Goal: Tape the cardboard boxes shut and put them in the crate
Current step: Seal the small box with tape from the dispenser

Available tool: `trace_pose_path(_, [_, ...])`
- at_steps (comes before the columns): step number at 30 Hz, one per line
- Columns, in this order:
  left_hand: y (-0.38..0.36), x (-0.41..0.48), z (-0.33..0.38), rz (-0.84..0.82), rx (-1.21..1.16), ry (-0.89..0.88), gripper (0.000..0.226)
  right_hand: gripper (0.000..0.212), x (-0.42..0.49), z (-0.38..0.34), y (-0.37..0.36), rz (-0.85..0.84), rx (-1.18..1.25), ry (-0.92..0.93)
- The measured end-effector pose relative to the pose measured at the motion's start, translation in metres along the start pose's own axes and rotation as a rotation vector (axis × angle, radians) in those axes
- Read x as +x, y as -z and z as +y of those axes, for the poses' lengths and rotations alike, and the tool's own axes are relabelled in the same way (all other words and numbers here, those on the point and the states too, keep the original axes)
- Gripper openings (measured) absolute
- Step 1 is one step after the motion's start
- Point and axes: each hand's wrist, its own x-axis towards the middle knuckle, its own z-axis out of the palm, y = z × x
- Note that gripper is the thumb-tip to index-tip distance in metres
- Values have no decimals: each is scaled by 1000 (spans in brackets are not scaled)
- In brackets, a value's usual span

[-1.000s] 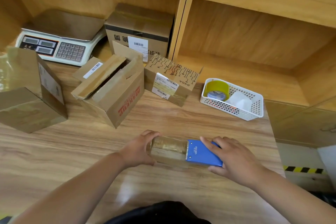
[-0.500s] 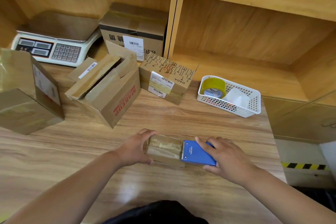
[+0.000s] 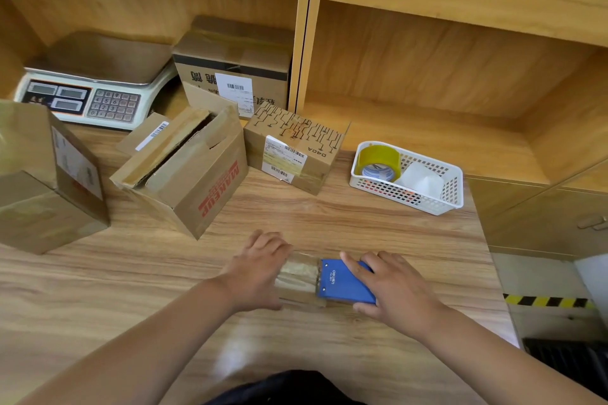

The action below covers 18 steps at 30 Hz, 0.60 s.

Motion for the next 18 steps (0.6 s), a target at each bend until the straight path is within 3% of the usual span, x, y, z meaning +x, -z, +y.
trace_pose_path(5, [-7, 11, 27, 6, 66, -37, 103, 101, 9, -21, -1, 26, 10, -11])
trace_pose_path(18, [-15, 2, 13, 73, 21, -38, 92, 102, 3, -23, -8, -28, 132, -33])
